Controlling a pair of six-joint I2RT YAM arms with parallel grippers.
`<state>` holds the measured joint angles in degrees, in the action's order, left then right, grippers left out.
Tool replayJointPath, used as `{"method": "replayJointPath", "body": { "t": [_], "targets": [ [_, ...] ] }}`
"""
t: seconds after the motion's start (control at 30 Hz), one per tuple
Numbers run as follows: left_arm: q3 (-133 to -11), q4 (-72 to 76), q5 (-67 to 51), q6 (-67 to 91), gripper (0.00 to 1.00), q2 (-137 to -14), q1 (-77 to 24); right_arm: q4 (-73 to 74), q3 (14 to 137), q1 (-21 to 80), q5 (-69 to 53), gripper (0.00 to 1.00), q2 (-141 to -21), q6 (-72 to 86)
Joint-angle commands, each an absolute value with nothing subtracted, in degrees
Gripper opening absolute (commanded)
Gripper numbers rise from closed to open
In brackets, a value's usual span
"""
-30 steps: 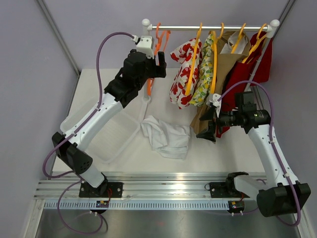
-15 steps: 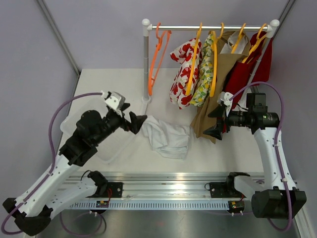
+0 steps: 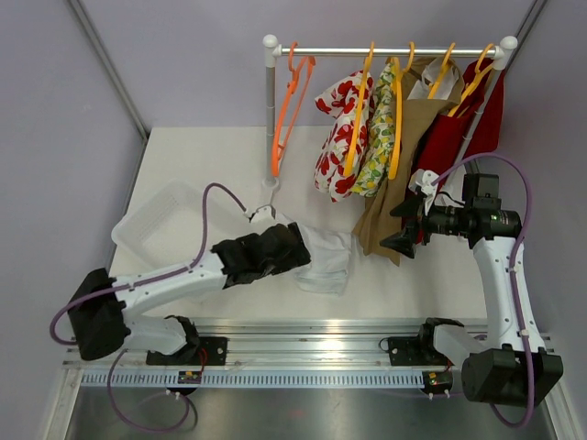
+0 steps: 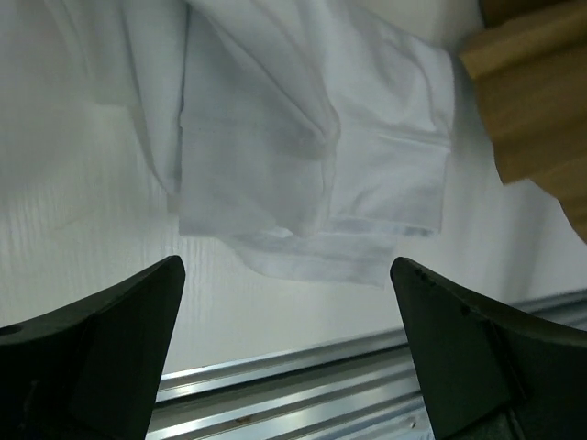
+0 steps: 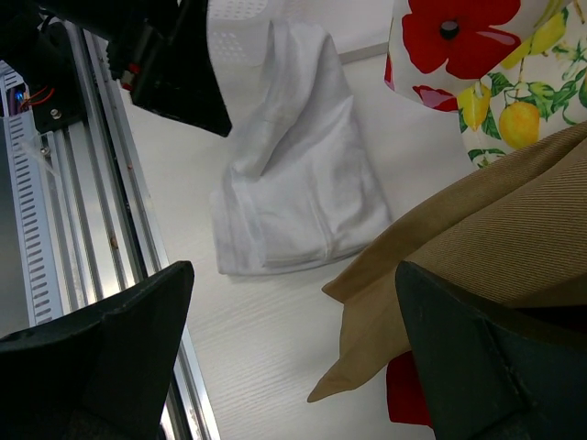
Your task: Remove the skirt from the hanger
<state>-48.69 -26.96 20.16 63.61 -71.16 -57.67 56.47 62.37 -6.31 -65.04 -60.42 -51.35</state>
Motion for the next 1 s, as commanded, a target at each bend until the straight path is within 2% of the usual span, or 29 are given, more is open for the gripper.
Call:
{"method": "replayJointPath", "body": {
  "t": [0.0, 0.13, 0.23, 0.33, 0.37, 0.4, 0.47, 0.57, 0.67, 0.97],
  "targets": [
    [-59.29, -32.94, 31.63, 80.76, 0.99, -79.60, -57.66, 56.16, 62.05, -6.77, -67.32, 0.99, -58.89, -52.65],
    [-64.07, -35.51, 32.17, 82.00, 0.98, -90.42, -57.39, 56.34, 61.96, -6.85, -67.59, 1.00, -58.62, -52.91],
    [-63.11, -31.83, 31.73, 80.43, 0.88, -96.05, -55.91, 56.86, 62.22, -6.86, -67.59, 1.00, -58.71, -53.26],
    [-61.71, -29.19, 29.71, 78.68, 0.53, -97.82, -54.41, 57.30, 62.40, -6.86, -67.59, 0.99, -58.54, -53.61],
    [-61.44, -27.53, 29.97, 77.53, 0.29, -97.56, -54.40, 57.30, 62.32, -6.86, -67.59, 1.00, -58.62, -53.70],
    [-61.00, -26.64, 30.14, 74.21, 0.14, -95.99, -54.40, 57.30, 62.31, -6.86, -67.59, 0.99, -58.62, -53.70],
    [-59.69, -21.83, 29.01, 69.02, 0.02, -93.09, -54.58, 57.57, 62.40, -6.86, -67.59, 1.00, -58.71, -54.14],
    [-57.14, -14.28, 27.25, 56.98, 0.00, -83.44, -56.42, 57.83, 62.49, -6.85, -67.59, 0.99, -58.89, -54.32],
    [-55.38, -11.95, 32.14, 48.09, 0.00, -72.27, -59.76, 57.75, 62.49, -6.86, -67.59, 0.99, -58.89, -54.23],
    [-58.18, -29.70, 47.62, 35.18, 0.00, -48.02, -60.47, 57.30, 62.49, -6.94, -67.76, 1.00, -59.06, -53.53]
  ]
}}
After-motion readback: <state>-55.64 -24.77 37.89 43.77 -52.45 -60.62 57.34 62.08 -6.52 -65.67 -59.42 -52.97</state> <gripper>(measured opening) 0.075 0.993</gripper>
